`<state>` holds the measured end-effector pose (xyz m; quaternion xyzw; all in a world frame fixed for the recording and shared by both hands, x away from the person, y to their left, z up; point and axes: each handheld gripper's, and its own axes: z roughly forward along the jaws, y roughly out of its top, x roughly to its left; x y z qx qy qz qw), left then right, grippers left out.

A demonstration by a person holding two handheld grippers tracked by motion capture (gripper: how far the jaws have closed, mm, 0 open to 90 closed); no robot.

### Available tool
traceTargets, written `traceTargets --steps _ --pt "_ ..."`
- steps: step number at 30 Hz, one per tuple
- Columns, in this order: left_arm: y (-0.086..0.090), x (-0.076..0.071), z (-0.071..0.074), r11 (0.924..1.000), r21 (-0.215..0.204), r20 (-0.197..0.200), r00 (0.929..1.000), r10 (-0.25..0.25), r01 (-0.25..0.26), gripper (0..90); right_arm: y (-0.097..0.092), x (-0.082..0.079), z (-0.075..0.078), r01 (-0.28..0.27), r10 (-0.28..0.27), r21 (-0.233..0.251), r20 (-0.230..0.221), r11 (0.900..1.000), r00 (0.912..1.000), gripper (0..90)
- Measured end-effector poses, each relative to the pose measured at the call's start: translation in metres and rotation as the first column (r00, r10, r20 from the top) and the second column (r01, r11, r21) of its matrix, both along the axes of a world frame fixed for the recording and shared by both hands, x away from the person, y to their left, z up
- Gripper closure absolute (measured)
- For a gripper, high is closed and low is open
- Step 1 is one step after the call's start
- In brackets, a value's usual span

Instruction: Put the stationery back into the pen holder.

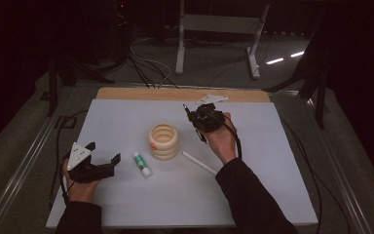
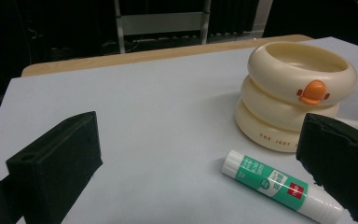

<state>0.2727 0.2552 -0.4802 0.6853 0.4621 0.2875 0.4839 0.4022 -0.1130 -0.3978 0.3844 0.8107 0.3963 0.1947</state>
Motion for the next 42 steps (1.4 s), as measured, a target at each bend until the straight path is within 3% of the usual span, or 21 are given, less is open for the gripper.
traceTargets --steps 22,33,42 --pt "0.002 0.0 -0.001 1.0 -0.007 0.0 1.0 0.002 -0.002 0.4 0.023 0.006 0.017 -0.049 0.048 0.031 0.032 0.9983 0.9983 79.9" --pt "0.003 0.0 -0.001 1.0 -0.008 0.0 1.0 0.003 -0.003 0.4 0.036 0.007 0.017 -0.071 0.069 0.071 0.039 0.9949 0.9969 79.9" --pt "0.004 0.0 -0.001 0.9999 -0.012 0.001 1.0 0.001 -0.001 0.4 0.046 0.009 0.017 -0.077 0.074 0.075 0.048 0.9942 0.9961 79.9"
